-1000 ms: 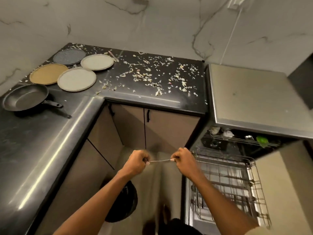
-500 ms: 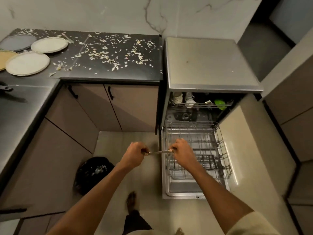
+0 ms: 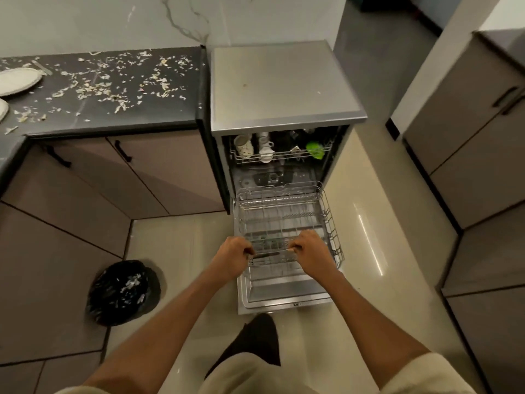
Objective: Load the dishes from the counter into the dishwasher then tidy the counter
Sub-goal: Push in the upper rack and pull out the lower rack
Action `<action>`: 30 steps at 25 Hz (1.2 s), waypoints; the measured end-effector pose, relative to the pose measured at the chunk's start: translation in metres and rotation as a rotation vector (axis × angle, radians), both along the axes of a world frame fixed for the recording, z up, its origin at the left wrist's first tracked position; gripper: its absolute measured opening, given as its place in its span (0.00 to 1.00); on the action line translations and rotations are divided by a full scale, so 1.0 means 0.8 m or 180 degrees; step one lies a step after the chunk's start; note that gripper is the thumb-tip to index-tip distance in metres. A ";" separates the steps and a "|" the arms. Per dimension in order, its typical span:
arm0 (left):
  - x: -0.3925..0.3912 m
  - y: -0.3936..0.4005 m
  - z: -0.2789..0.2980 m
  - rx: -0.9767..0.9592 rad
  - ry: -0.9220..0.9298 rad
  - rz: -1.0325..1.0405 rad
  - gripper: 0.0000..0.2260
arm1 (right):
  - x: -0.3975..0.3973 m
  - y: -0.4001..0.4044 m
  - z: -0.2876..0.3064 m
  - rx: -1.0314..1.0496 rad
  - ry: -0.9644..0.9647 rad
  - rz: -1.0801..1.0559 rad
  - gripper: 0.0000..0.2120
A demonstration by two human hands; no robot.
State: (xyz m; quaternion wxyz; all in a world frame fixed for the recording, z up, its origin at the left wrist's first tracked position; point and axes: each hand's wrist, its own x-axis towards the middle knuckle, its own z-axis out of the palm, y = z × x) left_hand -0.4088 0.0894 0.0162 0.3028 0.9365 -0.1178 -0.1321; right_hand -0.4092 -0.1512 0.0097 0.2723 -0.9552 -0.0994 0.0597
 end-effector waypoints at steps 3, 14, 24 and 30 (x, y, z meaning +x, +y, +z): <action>0.025 -0.047 -0.008 0.0098 0.0064 -0.0079 0.10 | 0.013 -0.047 -0.012 0.0001 -0.0054 -0.0026 0.04; 0.137 -0.188 -0.111 0.0372 0.0386 0.0011 0.08 | 0.134 -0.185 -0.104 -0.0107 0.0628 0.0074 0.06; 0.221 -0.224 -0.298 0.0678 0.0486 0.0245 0.10 | 0.233 -0.215 -0.300 -0.0026 0.0856 0.0198 0.09; 0.266 -0.237 -0.430 0.0878 0.0644 0.0380 0.13 | 0.280 -0.215 -0.445 -0.0187 0.0839 0.0182 0.10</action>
